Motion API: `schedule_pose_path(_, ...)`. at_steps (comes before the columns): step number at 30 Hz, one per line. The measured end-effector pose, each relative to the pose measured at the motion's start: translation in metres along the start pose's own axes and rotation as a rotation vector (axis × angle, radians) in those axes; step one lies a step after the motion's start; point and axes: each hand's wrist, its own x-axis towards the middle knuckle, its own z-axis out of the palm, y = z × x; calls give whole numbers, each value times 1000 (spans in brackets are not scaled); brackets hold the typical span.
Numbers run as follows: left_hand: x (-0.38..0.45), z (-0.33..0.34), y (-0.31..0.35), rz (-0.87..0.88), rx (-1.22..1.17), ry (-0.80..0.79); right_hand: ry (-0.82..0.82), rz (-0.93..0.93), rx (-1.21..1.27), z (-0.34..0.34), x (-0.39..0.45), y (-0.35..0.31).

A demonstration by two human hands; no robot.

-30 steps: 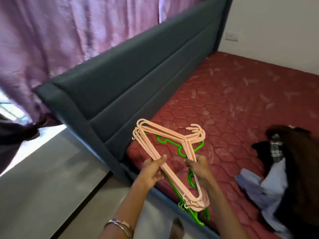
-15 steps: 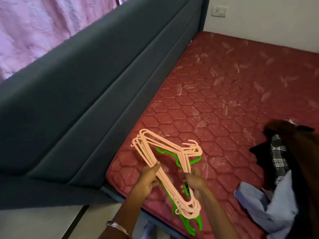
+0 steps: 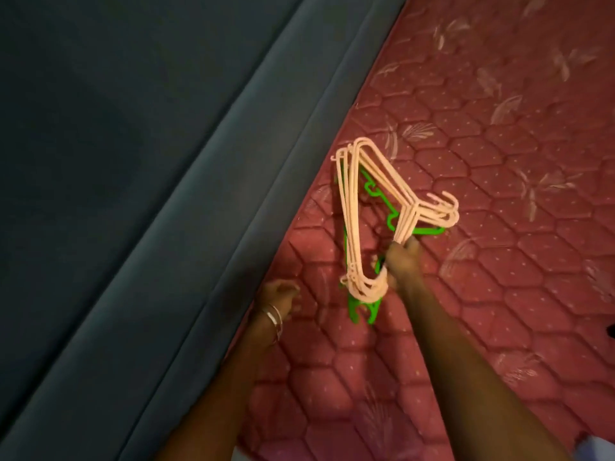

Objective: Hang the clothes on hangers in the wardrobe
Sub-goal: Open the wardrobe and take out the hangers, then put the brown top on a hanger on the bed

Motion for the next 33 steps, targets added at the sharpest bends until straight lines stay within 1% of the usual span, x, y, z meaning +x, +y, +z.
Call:
schedule_pose_path(2, 31, 4, 13, -7, 8, -32, 24, -45, 39, 36, 28, -6)
schedule_pose_path(4, 54, 7, 28, 5, 3, -68, 0, -73, 87, 63, 56, -2)
schedule_pose_path(7, 82, 9, 45, 39, -13, -81, -26, -74, 20, 87, 94, 20)
schedule_pose_path(8, 88, 9, 50, 47, -29, -72, -56, -62, -58, 92, 101, 23)
schedule_pose_path(10, 99, 10, 53, 52, -22, -63, -182, -33, -295, 96, 113, 36)
schedule_pose_path(12, 105, 10, 49, 48, 3, -54, -264, -41, -523, 94, 118, 43)
schedule_pose_path(13, 107, 9, 47, 41, 8, -52, -287, -61, -606, 92, 119, 46)
schedule_pose_path(15, 107, 9, 41, 30, 32, -48, -264, -125, -763, 86, 118, 44)
schedule_pose_path(16, 105, 8, 39, 28, 49, -41, -267, -144, -780, 82, 112, 40)
schedule_pose_path(19, 97, 5, 31, 34, 59, -37, -334, -38, -692, 65, 88, 30)
schedule_pose_path(22, 80, 5, 27, 51, 43, -13, -387, -4, -758, 38, 58, 29)
schedule_pose_path(23, 75, 5, 27, 56, 37, 0, -414, 21, -742, 28, 44, 29)
schedule_pose_path(25, 55, 13, 27, 62, 25, -1, -452, 109, -594, 0, 12, 27)
schedule_pose_path(28, 22, 36, 28, 64, 15, -24, -380, 201, -342, -49, -31, 26)
schedule_pose_path(33, -37, 99, 21, 75, 102, -112, -137, 197, -70, -153, -75, 30)
